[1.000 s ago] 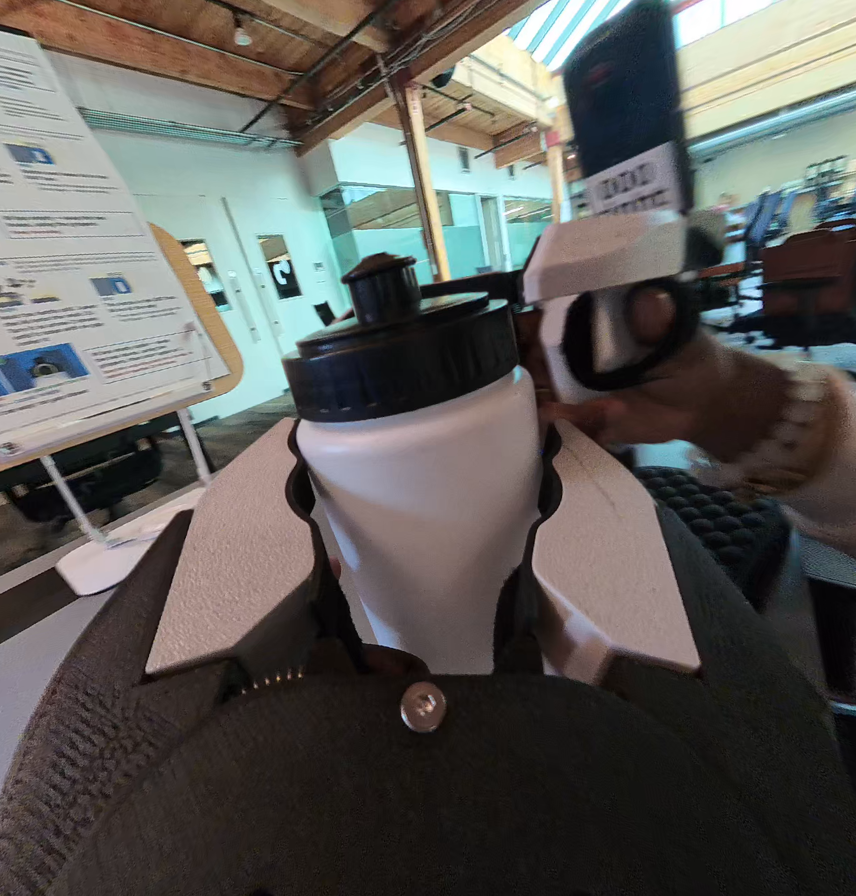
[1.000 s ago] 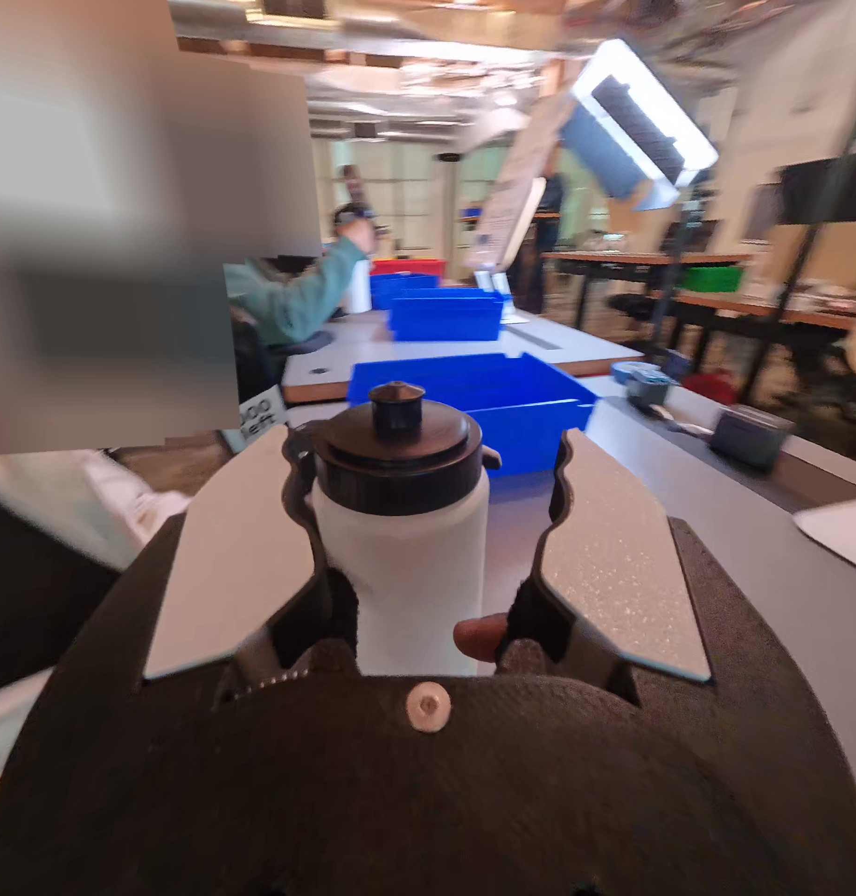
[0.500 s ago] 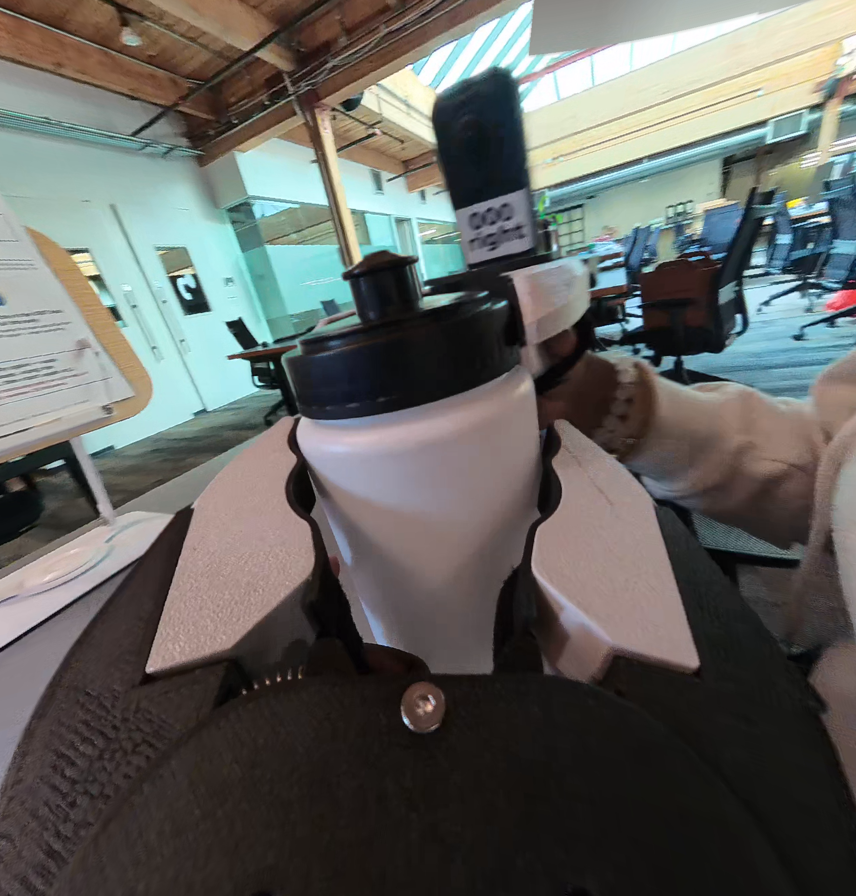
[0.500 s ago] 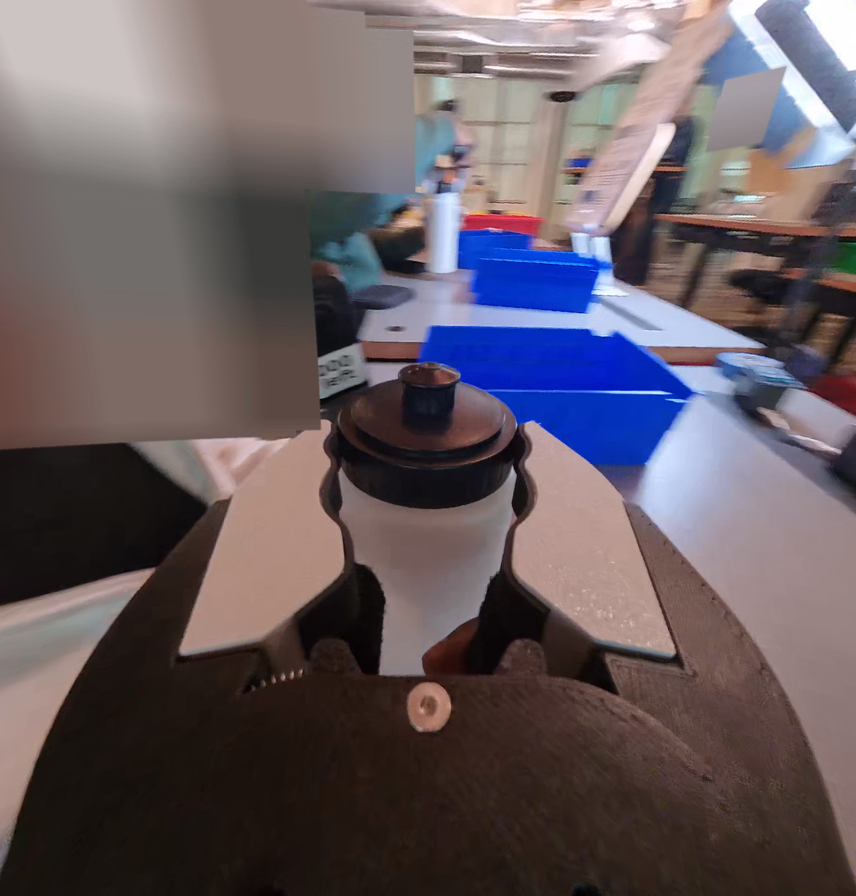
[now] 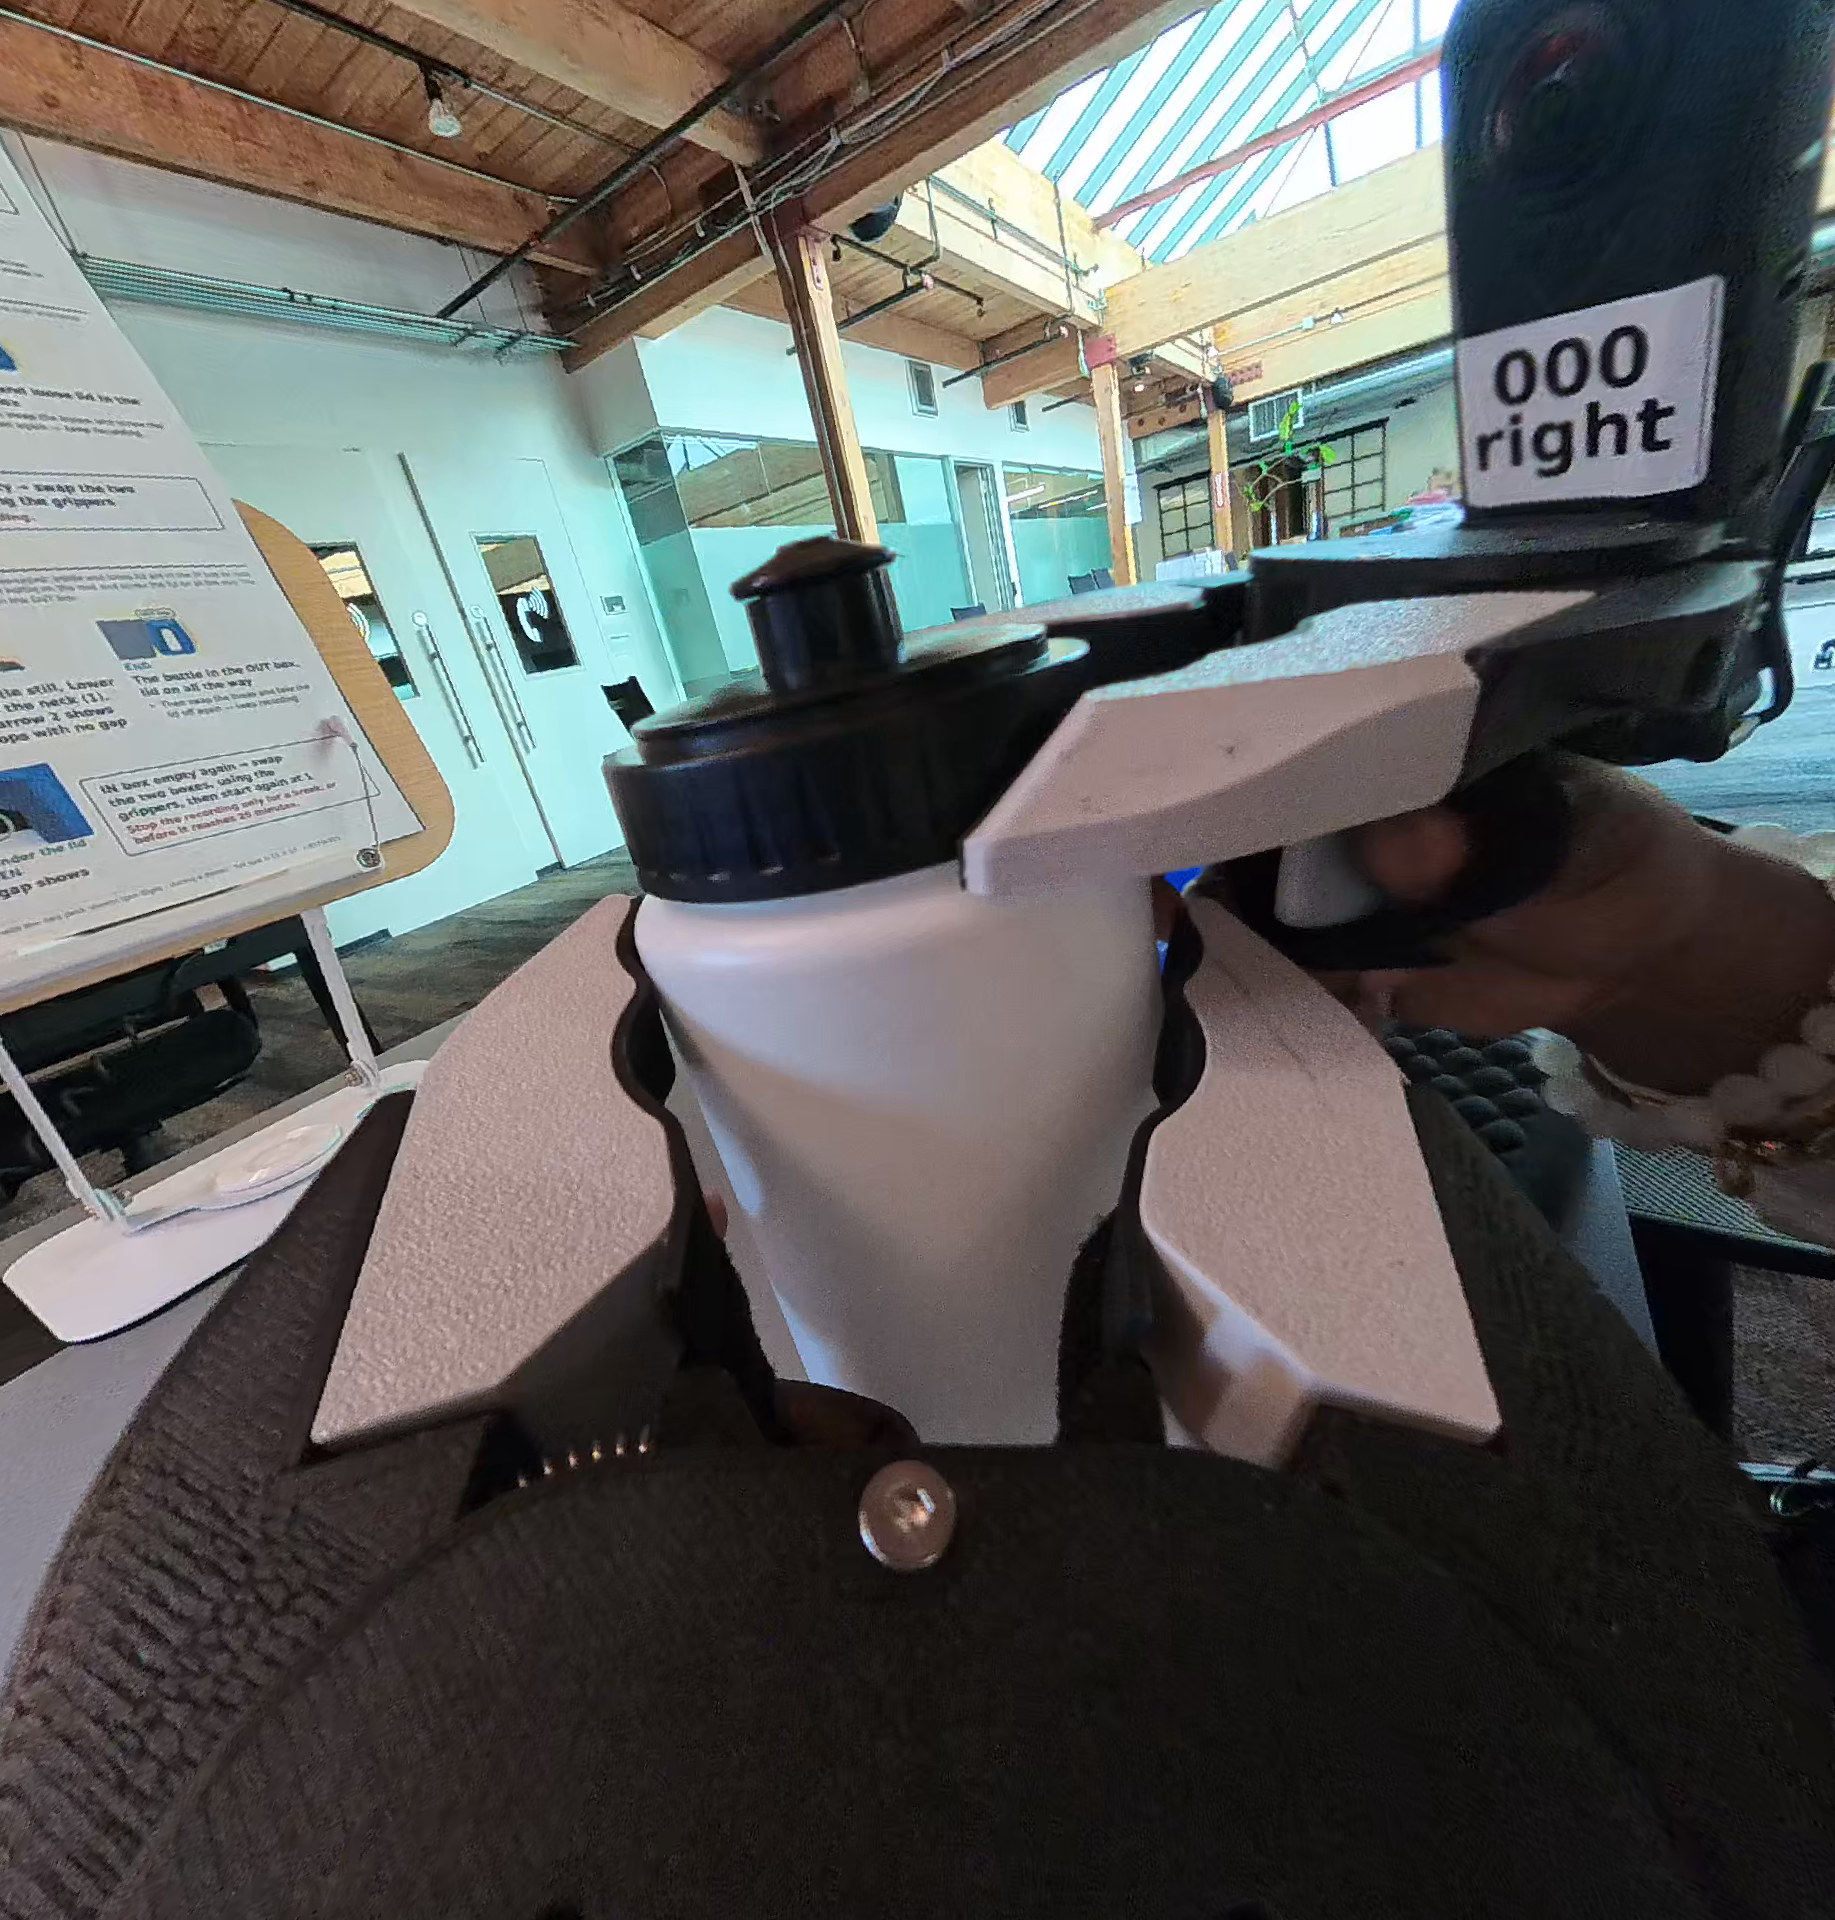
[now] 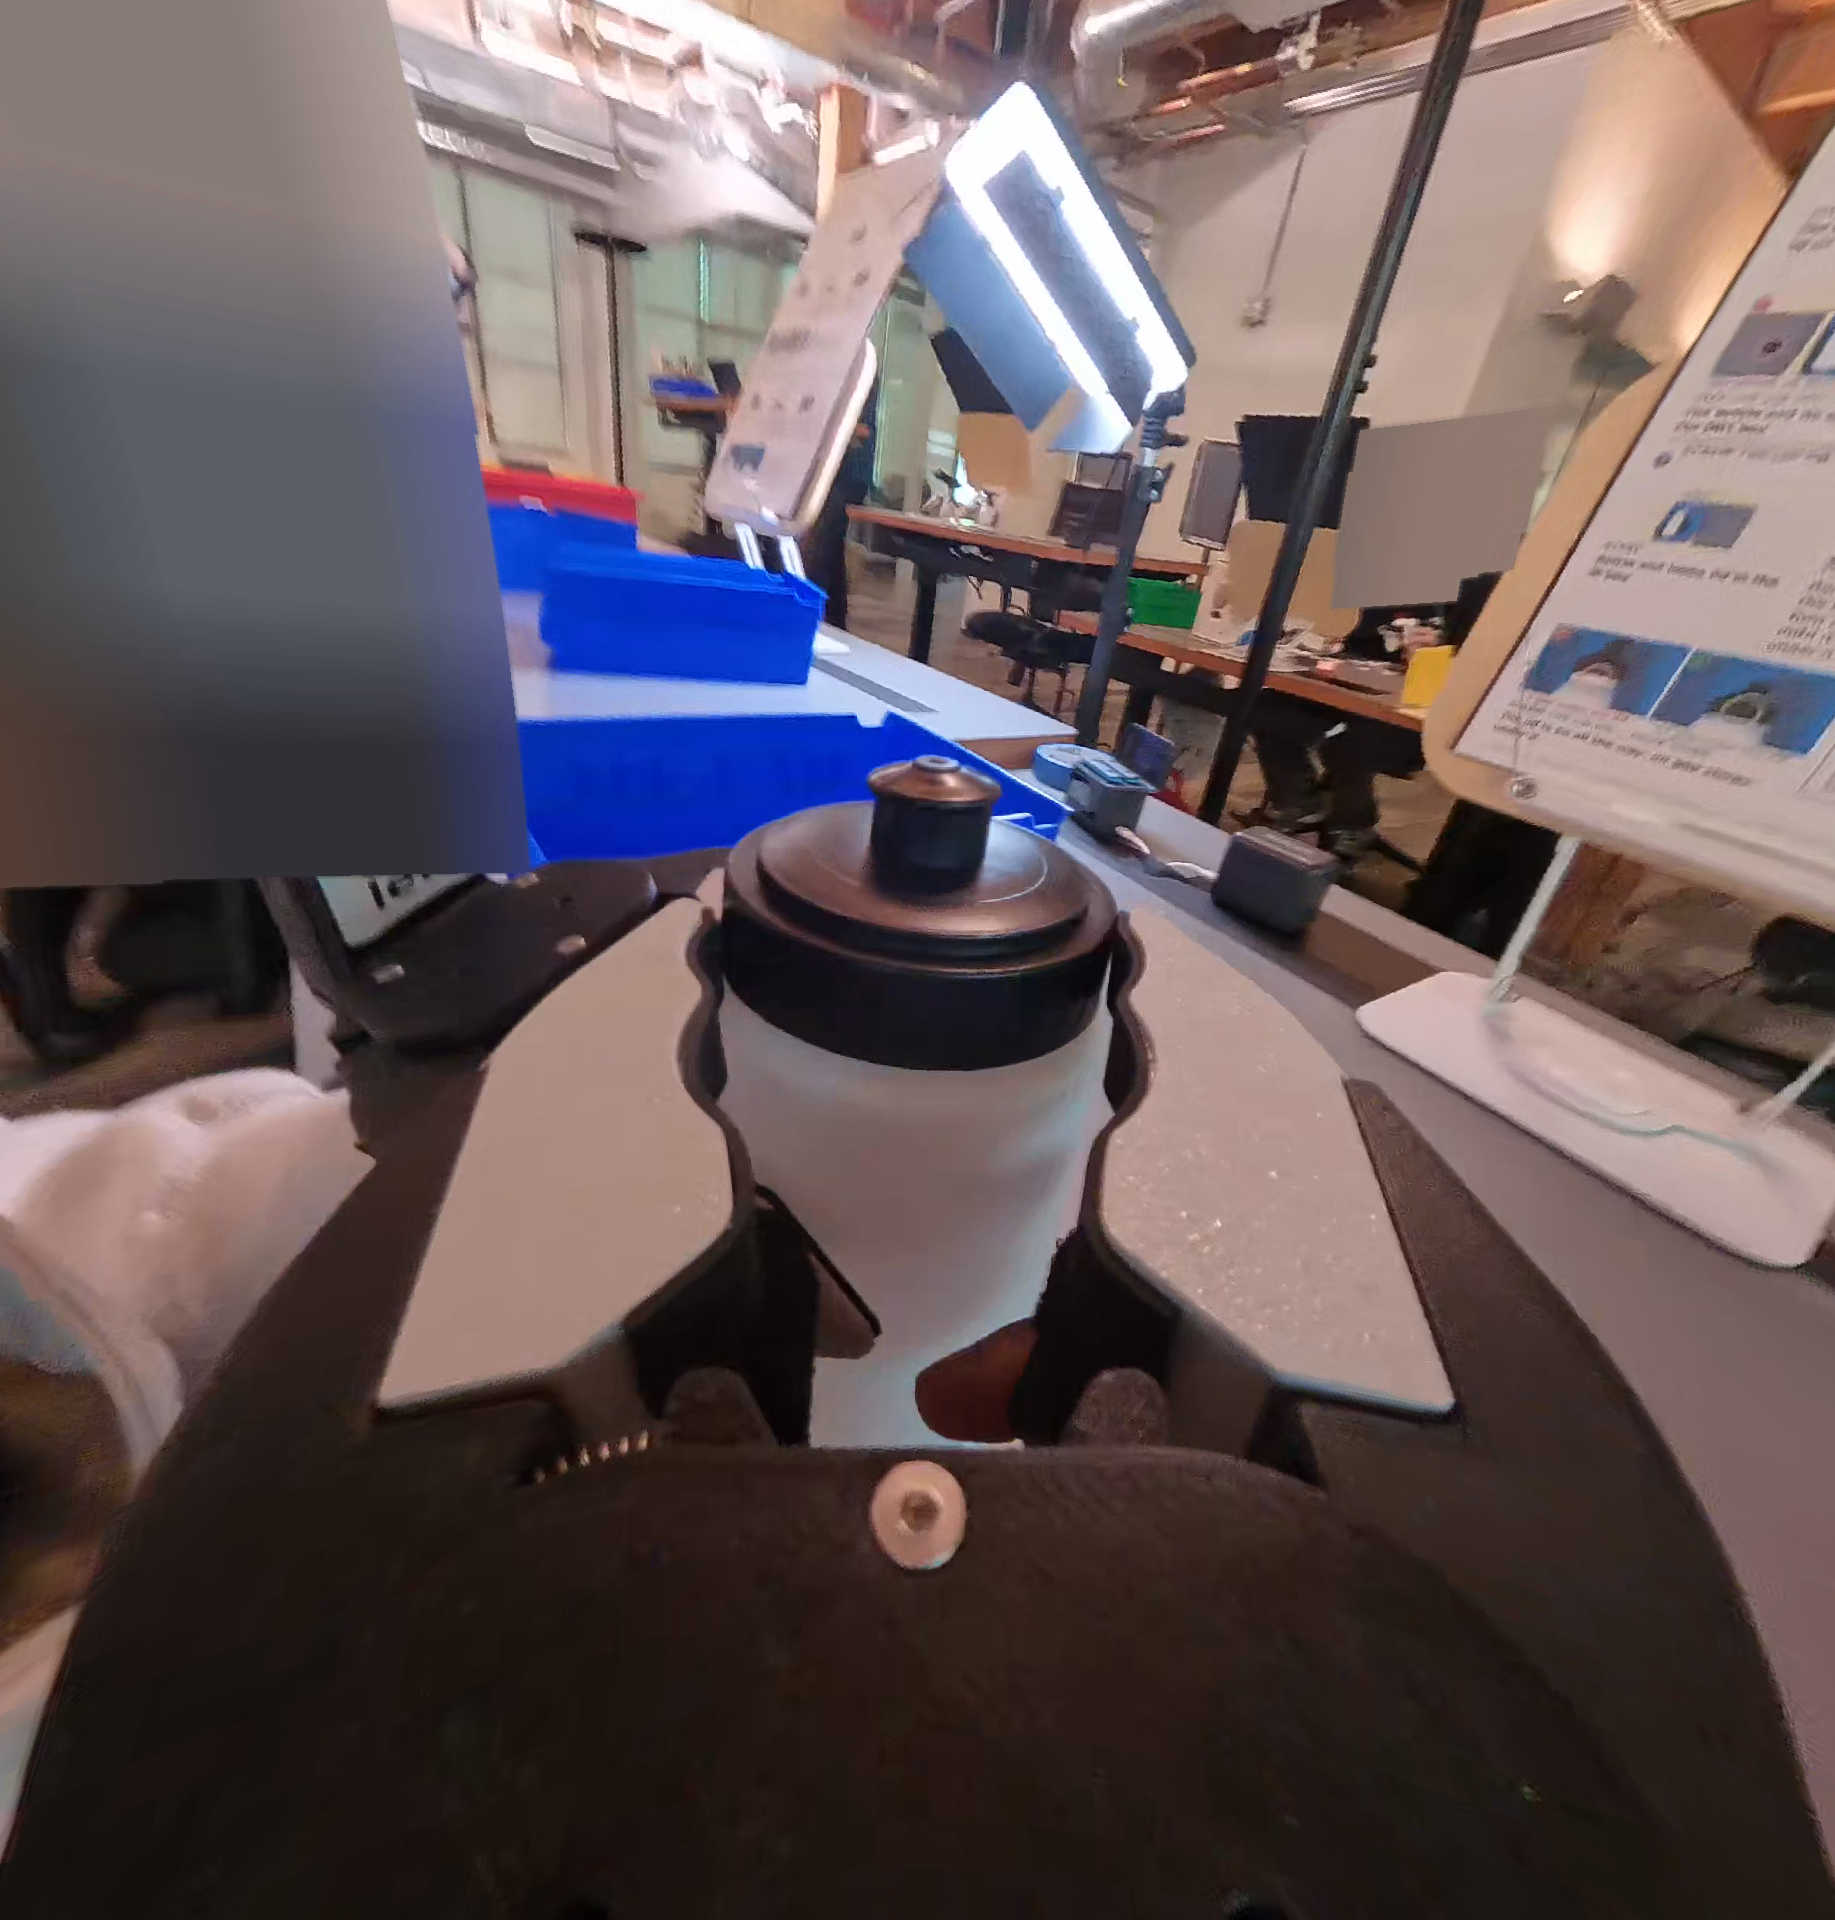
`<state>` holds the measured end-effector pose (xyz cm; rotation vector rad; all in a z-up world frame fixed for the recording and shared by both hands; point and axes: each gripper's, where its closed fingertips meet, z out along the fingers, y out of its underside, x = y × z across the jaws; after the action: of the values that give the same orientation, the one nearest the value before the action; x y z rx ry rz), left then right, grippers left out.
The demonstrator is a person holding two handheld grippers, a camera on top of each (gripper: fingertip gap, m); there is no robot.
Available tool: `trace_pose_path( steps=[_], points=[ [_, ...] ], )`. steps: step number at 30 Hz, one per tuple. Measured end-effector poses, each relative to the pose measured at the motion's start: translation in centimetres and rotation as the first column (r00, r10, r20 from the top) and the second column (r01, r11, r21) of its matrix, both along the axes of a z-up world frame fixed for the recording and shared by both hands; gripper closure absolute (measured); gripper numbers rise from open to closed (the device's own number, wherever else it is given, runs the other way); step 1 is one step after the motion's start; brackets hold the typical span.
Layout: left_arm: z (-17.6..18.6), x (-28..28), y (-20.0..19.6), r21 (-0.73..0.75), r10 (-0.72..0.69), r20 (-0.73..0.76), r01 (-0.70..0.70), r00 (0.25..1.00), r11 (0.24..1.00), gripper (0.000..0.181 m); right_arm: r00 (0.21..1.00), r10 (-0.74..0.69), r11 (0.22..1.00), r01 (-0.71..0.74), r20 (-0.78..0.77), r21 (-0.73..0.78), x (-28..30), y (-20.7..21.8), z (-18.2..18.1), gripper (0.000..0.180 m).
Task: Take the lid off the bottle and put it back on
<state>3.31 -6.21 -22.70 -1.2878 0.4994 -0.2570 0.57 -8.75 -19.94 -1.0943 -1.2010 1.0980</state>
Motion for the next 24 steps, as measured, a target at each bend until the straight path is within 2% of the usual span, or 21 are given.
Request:
trace_pose_path(
  steps=[2,5,9,11,14,16,17,18,19,20,24],
  points=[
    [0.0,-0.1,-0.1,0.000,-0.012,0.003,0.012,1.000,1.000,0.088,0.998,0.062,0.998,-0.062,0.023,0.010,-0.2,-0.2,0.0,0.105],
    [-0.3,0.2,-0.2,-0.046,-0.071,0.043,0.073,0.997,0.996,0.091,0.957,0.283,0.959,-0.280,0.058,-0.050,0.1,-0.4,-0.1,0.109],
    [-0.4,0.6,-0.4,-0.041,-0.096,0.037,0.098,0.995,0.994,0.091,0.819,0.569,0.820,-0.559,0.073,-0.123,1.0,-0.6,-0.4,0.110],
    [-0.4,0.6,-0.5,-0.040,-0.100,0.040,0.101,0.994,0.994,0.092,0.774,0.632,0.773,-0.625,0.045,-0.113,1.1,-0.8,-0.4,0.111],
    [-0.4,0.3,-0.4,-0.055,-0.113,0.057,0.116,0.992,0.992,0.092,0.748,0.663,0.744,-0.655,0.031,-0.128,1.2,-0.2,-0.4,0.113],
    [-0.4,-0.2,-0.4,-0.048,-0.094,0.065,0.097,0.993,0.994,0.092,0.761,0.648,0.756,-0.640,0.019,-0.137,1.7,0.7,-0.3,0.120],
    [-0.3,-0.5,-0.5,-0.044,-0.091,0.071,0.094,0.993,0.995,0.092,0.787,0.617,0.780,-0.611,0.007,-0.136,2.0,1.5,-0.2,0.129],
    [-0.3,-0.5,-0.6,-0.040,-0.098,0.070,0.101,0.993,0.994,0.092,0.838,0.545,0.829,-0.541,-0.013,-0.144,1.9,2.9,-0.1,0.150],
    [-0.3,-0.5,-0.7,-0.039,-0.096,0.067,0.099,0.993,0.994,0.092,0.901,0.434,0.888,-0.433,-0.027,-0.153,1.7,4.8,-0.1,0.163],
    [-0.3,-0.5,-0.6,-0.039,-0.087,0.065,0.089,0.994,0.995,0.092,0.913,0.407,0.902,-0.407,-0.033,-0.145,2.1,5.3,-0.1,0.161],
    [-0.3,-0.5,-0.4,-0.042,-0.078,0.065,0.081,0.995,0.996,0.092,0.878,0.462,0.859,-0.479,-0.127,-0.182,3.5,3.3,1.4,0.140]
  ],
)
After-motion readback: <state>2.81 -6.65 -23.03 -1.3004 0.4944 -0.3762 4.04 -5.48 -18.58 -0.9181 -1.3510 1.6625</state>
